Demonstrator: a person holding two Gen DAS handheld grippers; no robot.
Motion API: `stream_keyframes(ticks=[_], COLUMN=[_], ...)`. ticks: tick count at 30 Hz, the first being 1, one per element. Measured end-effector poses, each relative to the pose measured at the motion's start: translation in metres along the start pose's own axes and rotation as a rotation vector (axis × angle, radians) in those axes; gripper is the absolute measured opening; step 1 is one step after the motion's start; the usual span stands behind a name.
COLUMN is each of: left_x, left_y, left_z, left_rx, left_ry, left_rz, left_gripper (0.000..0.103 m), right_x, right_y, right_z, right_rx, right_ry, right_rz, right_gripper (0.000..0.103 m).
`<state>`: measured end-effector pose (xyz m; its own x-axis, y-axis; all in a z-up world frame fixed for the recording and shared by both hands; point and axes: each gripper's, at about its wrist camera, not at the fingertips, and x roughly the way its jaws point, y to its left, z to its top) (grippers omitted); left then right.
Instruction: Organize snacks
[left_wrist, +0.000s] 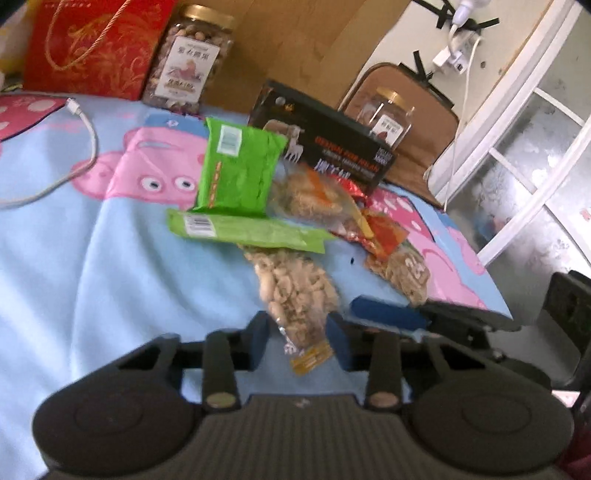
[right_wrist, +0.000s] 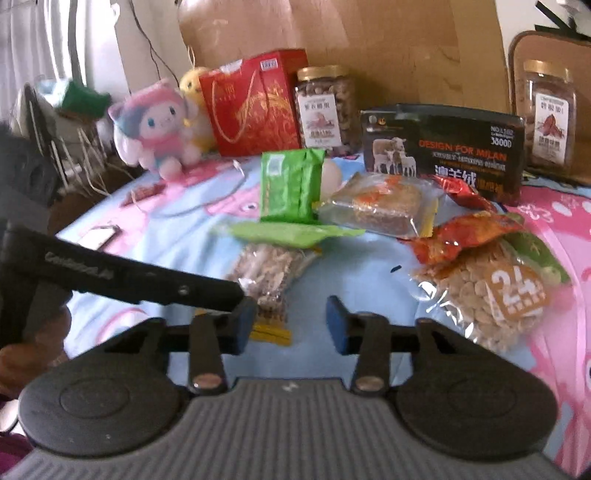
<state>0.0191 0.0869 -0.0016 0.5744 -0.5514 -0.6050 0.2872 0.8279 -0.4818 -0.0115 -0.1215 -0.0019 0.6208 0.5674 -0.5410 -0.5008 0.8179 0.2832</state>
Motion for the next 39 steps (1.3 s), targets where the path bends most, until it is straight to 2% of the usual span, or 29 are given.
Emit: stream_keyframes(ticks=[1, 2, 5, 8, 12, 16, 20, 22, 26, 30, 32, 35, 36, 39], left_x=[0.001, 0.002, 0.0, -0.006, -0.003, 0.011, 0.041, 0.065, 0.113, 0.144, 0.131, 0.073, 0.053, 0.005], left_y=[0.001, 0.0, -0.008, -0.027, -0.056, -0.083, -0.102, -0.103, -0.095, -0.081, -0.071, -0.052, -0.044, -0.014], left_z=[0.001, 0.001, 0.0, 0.001, 0.017, 0.059, 0.115, 0.142, 0.184, 0.199, 0.197, 0.183, 0.177, 0.144], left_rx=[-0.009, -0.012, 0.005, 0.073, 0.166, 0.257, 0.354, 0.356, 0.306, 0.237, 0.209, 0.179, 0.156, 0.081], left_ry=[0.005, 0.004, 0.021, 0.024, -0.007, -0.076, -0.169, -0.186, -0.167, -0.114, -0.109, -0.224, -0.262, -0.341], left_rz=[-0.005, -0.007, -0.025, -0.077, -0.154, -0.173, -0.134, -0.101, -0.034, 0.048, 0.026, -0.076, -0.088, -0.036], left_gripper=[0.027, 0.026, 0.024, 0.024, 0.024, 0.024, 0.025, 0.026, 0.027, 0.03, 0.033, 0.036, 0.036, 0.036], right_x=[0.002, 0.005, -0.005, -0.028, -0.058, -0.066, -0.047, -0.03, 0.014, 0.035, 0.025, 0.002, -0.003, 0.004], right_y=[-0.004, -0.007, -0.005, -0.012, -0.016, -0.027, -0.055, -0.075, -0.113, -0.125, -0.127, -0.119, -0.114, -0.097], right_z=[-0.001, -0.001, -0.006, -0.014, -0.02, 0.004, 0.048, 0.068, 0.099, 0.102, 0.1, 0.092, 0.086, 0.08], right_rx=[0.018, 0.035, -0.004, 0.03, 0.051, 0.035, 0.003, 0.007, 0.048, 0.06, 0.097, 0.148, 0.157, 0.152], right_ry=[0.012, 0.028, 0.026, -0.006, -0.108, -0.23, -0.34, -0.363, -0.344, -0.332, -0.352, -0.384, -0.377, -0.31], right_rz=[0.023, 0.059, 0.075, 0.11, 0.061, -0.044, -0.156, -0.192, -0.256, -0.309, -0.288, -0.183, -0.139, -0.031], right_gripper=[0.02, 0.02, 0.018, 0.018, 0.018, 0.018, 0.018, 0.018, 0.018, 0.022, 0.024, 0.028, 0.031, 0.034])
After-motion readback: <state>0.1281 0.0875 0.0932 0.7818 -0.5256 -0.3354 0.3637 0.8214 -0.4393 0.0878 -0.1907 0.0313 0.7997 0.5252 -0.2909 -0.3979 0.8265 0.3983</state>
